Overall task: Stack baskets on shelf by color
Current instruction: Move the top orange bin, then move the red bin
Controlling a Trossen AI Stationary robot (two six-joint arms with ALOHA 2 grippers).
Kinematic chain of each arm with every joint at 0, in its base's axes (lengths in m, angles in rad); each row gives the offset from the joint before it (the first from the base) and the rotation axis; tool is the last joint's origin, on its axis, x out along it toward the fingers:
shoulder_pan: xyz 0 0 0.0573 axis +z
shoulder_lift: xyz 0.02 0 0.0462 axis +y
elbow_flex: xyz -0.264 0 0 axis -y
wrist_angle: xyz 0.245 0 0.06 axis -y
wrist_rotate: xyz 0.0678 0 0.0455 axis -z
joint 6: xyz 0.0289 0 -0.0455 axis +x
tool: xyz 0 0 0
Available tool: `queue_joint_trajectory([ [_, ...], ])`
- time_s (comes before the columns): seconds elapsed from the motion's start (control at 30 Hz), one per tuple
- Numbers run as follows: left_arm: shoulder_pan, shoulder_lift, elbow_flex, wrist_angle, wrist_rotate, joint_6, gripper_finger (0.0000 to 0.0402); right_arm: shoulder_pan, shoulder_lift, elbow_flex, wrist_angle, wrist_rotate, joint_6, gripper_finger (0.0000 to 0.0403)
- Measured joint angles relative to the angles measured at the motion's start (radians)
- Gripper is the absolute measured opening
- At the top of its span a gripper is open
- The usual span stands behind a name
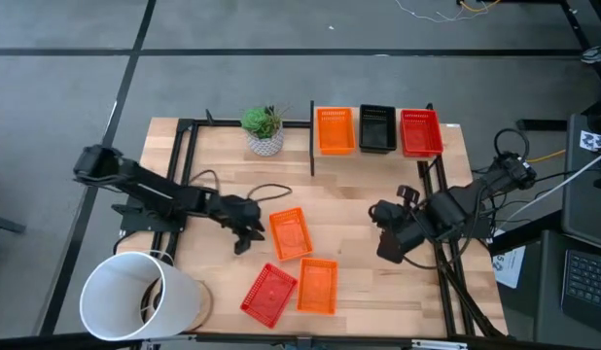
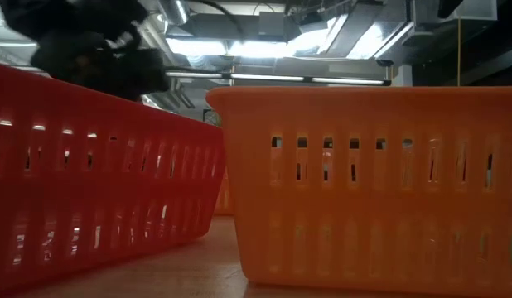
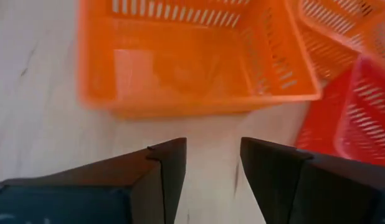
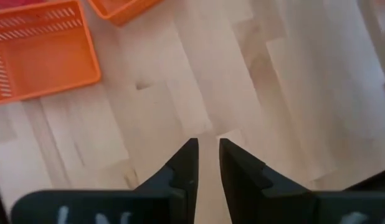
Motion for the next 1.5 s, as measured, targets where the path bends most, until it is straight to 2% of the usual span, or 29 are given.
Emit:
queue_joint_trajectory([
  [0.1, 0.002, 0.138, 0.119, -0.064, 0.000, 0.066, 0.0144, 0.022, 0.000, 0.000, 0.000, 0.015, 0.032, 0.0064],
  [0.23, 0.002, 0.303, 0.301, -0.069, 0.001, 0.200, 0.0144, 0.029, 0.000, 0.000, 0.000, 0.099, 0.064, 0.0064],
  [0.37, 0.002, 0.399, 0.485, -0.122, 0.037, 0.311, 0.0144, 0.029, 0.000, 0.000, -0.007, 0.172, 0.079, 0.0064],
  [0.43, 0.002, 0.407, 0.569, -0.256, 0.060, 0.346, 0.0144, 0.029, 0.000, 0.000, -0.025, 0.172, 0.079, 0.0064],
  [0.53, 0.001, 0.407, 0.682, -0.567, 0.051, 0.354, 0.0144, 0.029, 0.001, 0.000, -0.045, 0.170, 0.080, 0.0064],
  [0.63, -0.008, 0.393, 0.749, -0.837, 0.062, 0.283, 0.0144, 0.029, 0.001, 0.000, -0.056, 0.167, 0.079, 0.0064],
  [0.77, -0.065, 0.395, 0.755, -0.983, 0.131, 0.157, 0.0144, 0.029, 0.001, 0.000, -0.094, 0.167, 0.079, 0.0064],
  [0.9, -0.152, 0.395, 0.757, -0.918, 0.131, 0.117, 0.0144, 0.029, 0.001, 0.000, -0.121, 0.180, 0.073, 0.0064],
  [1.1, -0.263, 0.414, 0.758, -0.726, 0.102, 0.065, 0.0144, 0.029, 0.001, 0.000, -0.119, 0.201, 0.048, 0.0064],
  [1.2, -0.305, 0.431, 0.757, -0.719, 0.064, 0.017, 0.0144, 0.029, 0.001, 0.000, -0.119, 0.201, 0.030, 0.0064],
  [1.37, -0.327, 0.503, 0.757, -0.687, 0.046, -0.010, 0.0140, 0.029, 0.002, -0.001, -0.118, 0.201, 0.021, 0.0064],
  [1.5, -0.298, 0.561, 0.757, -0.637, 0.051, 0.002, 0.0129, 0.029, 0.002, -0.001, -0.118, 0.201, 0.003, 0.0064],
])
